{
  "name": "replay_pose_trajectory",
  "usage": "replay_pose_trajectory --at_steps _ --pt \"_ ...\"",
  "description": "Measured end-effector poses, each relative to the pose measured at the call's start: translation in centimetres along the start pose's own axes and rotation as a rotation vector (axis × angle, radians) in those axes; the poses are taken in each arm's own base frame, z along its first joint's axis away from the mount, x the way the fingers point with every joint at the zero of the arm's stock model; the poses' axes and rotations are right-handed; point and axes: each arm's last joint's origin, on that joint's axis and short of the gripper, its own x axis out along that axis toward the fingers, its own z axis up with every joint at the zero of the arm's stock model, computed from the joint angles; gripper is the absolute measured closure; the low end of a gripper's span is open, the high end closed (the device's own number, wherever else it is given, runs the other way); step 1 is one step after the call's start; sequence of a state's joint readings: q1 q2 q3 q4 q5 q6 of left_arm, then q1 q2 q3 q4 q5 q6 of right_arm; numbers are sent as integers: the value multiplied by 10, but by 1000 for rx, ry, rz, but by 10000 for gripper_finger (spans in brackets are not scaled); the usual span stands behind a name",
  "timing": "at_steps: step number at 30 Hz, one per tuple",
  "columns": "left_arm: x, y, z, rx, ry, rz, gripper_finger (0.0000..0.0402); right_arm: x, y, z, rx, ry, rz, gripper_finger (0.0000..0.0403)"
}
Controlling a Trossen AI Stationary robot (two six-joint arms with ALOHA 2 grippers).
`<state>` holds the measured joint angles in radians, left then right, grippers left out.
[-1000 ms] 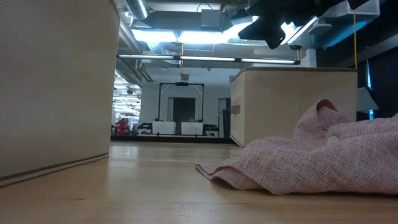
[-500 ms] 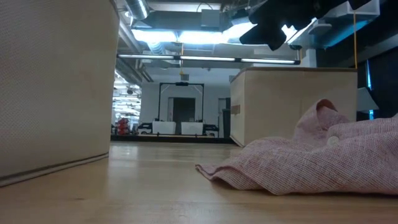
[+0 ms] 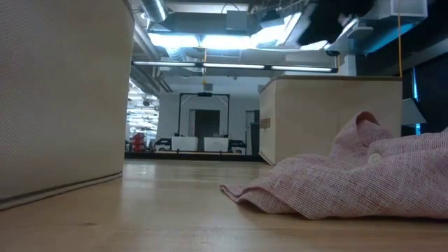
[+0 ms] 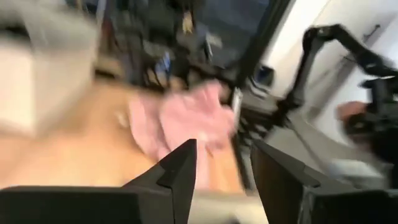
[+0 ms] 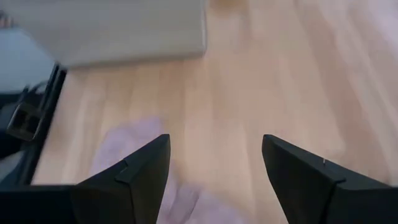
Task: Sort clothes
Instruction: Put the pink polo shirt into the bottom laundry organizer
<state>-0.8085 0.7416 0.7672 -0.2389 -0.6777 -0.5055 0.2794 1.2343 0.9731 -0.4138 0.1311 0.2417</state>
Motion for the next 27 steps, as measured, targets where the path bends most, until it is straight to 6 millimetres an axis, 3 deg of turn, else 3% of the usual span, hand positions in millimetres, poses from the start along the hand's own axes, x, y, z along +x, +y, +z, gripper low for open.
replay_pose_trajectory --at_steps 6,13,21,27 --pt "27 -9 2 248 -123 94 259 -25 29 -6 107 191 -2 146" --pt "71 -6 -11 342 -105 212 259 -37 69 -47 310 389 11 146" --pt "101 4 -28 364 -41 298 259 -24 87 -102 335 483 -110 146" --pt "107 7 -32 338 -27 315 259 4 89 -133 202 449 -157 146"
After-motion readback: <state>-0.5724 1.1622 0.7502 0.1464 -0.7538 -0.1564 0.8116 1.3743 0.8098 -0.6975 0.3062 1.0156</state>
